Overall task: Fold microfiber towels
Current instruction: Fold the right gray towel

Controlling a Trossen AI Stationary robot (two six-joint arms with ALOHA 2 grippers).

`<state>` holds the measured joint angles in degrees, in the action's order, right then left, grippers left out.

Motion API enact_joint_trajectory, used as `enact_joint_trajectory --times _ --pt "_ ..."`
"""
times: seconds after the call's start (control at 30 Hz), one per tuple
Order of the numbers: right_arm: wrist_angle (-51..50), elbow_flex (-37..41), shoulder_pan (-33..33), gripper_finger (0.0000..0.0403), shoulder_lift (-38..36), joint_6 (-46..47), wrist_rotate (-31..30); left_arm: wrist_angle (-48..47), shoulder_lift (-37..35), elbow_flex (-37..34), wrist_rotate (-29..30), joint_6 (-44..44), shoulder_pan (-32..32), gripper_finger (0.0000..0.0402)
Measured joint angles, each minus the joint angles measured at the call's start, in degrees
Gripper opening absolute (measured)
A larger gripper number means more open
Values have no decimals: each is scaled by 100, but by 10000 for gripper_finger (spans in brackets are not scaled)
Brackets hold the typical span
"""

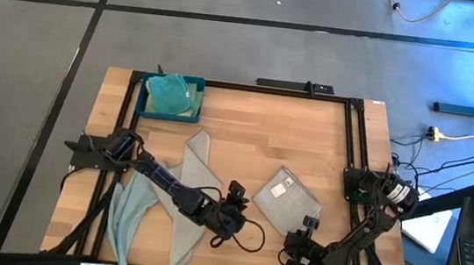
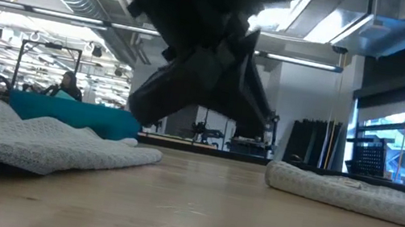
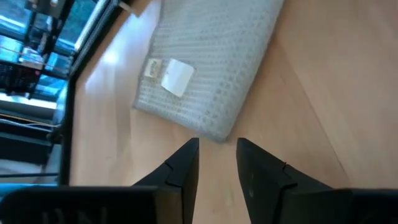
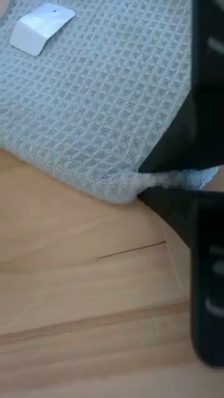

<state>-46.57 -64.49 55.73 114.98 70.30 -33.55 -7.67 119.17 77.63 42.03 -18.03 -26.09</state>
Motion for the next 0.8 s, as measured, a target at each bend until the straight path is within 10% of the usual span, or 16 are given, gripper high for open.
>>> enact_joint_trajectory --times 0.8 --pt "-1054 -1404 -549 14 61 -622 -392 1659 -54 0 -2712 -2186 124 162"
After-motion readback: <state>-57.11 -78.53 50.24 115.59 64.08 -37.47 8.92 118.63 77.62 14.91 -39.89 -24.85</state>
